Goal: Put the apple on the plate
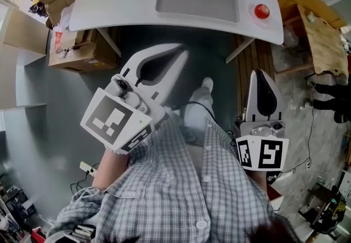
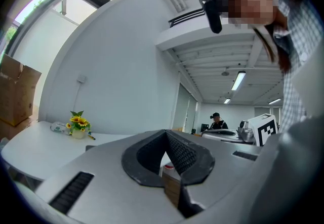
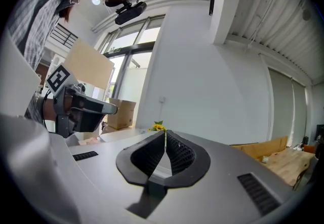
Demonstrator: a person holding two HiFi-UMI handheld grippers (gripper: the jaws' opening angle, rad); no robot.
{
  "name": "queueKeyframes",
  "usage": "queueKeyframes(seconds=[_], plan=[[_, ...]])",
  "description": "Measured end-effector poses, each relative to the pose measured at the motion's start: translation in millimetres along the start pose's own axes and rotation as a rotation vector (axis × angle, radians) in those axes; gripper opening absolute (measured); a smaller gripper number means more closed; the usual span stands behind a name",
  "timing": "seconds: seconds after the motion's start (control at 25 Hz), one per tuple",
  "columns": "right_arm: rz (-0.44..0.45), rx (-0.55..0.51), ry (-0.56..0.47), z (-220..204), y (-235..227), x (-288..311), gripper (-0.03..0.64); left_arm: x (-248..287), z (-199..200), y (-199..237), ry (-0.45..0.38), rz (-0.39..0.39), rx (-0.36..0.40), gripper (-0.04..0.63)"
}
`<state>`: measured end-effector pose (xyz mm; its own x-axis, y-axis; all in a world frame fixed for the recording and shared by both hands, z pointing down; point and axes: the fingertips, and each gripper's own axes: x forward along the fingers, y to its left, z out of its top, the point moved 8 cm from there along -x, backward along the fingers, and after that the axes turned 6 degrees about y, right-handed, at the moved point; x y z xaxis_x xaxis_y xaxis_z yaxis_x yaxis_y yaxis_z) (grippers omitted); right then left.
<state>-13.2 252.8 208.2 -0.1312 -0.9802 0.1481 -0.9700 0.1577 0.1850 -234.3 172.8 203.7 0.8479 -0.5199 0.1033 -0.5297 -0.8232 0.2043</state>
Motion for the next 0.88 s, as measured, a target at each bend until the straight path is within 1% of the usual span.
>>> queueKeyframes(seconds=[0.16, 0.28, 0.48, 0.6, 0.72, 0.88], plan=[[-0.008, 0.015, 0.008, -4, -7, 8, 0.026, 8, 2, 7, 0.002, 0.013, -0.004, 0.009], [-0.013, 0.021, 0.020, -9, -20, 12, 0.026, 17, 0, 4, 0.008, 0.014, -0.007, 0.009], [-0.011, 0.028, 0.004, -10, -36, 24, 0.025, 31, 1, 3, 0.011, 0.021, -0.016, 0.009], [-0.031, 0.049, 0.001, -11, -44, 36, 0.026, 41, 3, 7, 0.013, 0.031, -0.012, 0.009], [-0.043, 0.072, 0.001, -11, -60, 49, 0.026, 56, 7, 11, 0.016, 0.037, -0.006, 0.009], [-0.031, 0.050, 0.011, -13, -79, 64, 0.026, 83, 10, 16, 0.027, 0.032, -0.010, 0.009]])
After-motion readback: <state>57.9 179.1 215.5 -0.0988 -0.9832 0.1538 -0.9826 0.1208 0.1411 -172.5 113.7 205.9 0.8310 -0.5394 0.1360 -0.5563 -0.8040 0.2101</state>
